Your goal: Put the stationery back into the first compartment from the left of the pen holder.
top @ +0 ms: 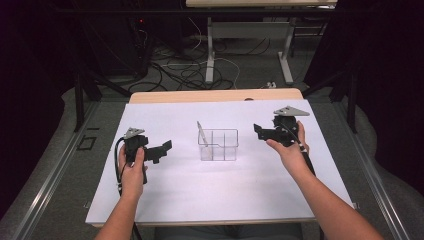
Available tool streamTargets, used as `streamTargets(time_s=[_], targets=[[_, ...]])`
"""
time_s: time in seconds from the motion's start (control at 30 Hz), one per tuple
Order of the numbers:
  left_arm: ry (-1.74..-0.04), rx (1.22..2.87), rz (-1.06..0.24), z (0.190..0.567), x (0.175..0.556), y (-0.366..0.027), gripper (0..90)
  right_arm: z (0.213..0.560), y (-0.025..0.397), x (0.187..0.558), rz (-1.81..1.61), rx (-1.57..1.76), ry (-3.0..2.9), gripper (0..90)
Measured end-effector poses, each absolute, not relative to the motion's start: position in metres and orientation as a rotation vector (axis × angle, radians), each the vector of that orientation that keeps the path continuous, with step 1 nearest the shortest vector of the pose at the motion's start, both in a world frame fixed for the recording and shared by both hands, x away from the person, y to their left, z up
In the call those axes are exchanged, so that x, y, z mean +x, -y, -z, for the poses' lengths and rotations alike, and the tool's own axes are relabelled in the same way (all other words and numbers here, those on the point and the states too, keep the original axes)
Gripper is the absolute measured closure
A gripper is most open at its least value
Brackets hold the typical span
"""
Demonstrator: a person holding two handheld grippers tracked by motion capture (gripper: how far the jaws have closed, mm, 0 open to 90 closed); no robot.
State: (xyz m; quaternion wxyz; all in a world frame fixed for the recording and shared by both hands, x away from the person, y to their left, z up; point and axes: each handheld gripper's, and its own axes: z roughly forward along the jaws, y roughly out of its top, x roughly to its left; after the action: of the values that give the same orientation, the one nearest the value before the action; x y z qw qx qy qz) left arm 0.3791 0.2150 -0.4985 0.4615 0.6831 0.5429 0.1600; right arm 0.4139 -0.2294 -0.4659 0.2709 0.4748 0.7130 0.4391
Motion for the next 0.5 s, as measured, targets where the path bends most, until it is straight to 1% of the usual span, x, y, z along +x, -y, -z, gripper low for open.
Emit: streamTargets(time_s=[0.17,0.33,0.5], targets=[[-1.345,1.677,-0.404,0.499,0.379,-0.218,0.4,0.469,0.248,0.404,-1.157,1.3,-1.882,2.2],[-1.353,1.666,-0.41,0.5,0.379,-0.218,0.4,0.479,0.266,0.395,-1.139,1.308,-1.857,0.0],[-1.357,1.671,-0.417,0.502,0.379,-0.219,0.4,0.496,0.283,0.388,-1.113,1.345,-1.834,0.0]])
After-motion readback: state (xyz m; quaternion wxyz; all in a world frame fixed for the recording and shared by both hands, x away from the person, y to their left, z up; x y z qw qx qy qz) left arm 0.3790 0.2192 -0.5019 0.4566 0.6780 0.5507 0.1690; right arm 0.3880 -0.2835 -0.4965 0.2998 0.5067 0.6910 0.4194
